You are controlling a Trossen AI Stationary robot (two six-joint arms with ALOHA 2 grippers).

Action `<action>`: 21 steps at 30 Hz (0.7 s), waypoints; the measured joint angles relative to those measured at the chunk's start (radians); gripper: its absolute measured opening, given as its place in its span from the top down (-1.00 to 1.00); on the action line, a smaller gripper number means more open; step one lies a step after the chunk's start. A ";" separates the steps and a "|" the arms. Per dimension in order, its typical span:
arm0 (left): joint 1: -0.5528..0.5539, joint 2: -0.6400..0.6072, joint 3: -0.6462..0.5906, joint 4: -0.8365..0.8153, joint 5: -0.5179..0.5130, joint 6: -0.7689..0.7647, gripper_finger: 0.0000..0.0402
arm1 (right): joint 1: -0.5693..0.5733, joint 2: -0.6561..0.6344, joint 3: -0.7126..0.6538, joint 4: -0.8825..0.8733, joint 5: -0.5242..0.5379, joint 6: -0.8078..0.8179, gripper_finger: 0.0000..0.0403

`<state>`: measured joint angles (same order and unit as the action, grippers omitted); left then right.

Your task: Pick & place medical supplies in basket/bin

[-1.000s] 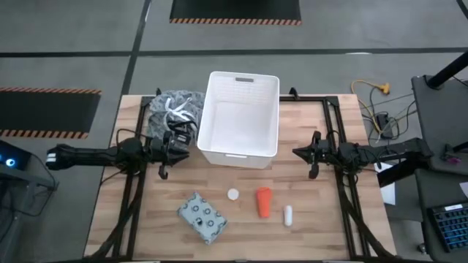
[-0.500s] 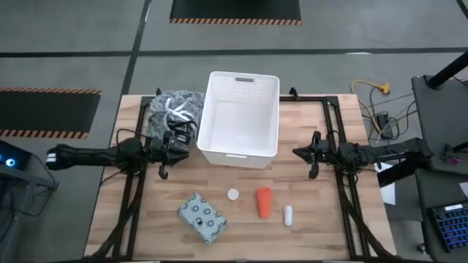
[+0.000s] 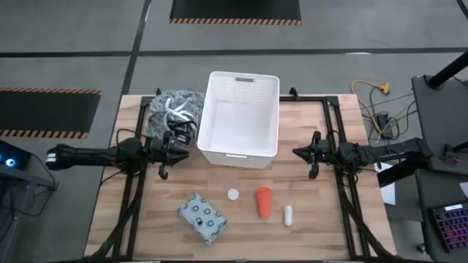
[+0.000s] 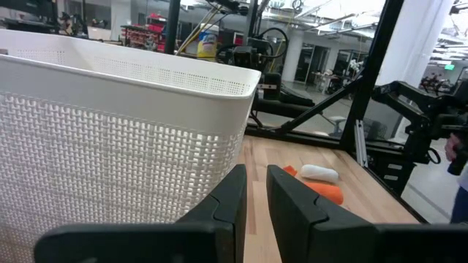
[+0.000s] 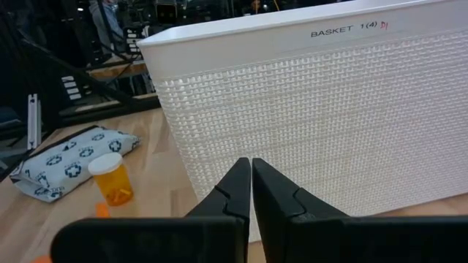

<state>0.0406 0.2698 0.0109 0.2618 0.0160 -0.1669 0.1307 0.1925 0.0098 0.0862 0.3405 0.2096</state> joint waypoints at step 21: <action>0.000 0.000 0.000 0.000 0.000 0.000 0.81 | 0.020 0.046 0.093 0.365 0.026 0.697 0.83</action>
<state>0.0406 0.2698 0.0109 0.2618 0.0162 -0.1669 0.1511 0.2389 0.1023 0.4508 0.3660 0.9067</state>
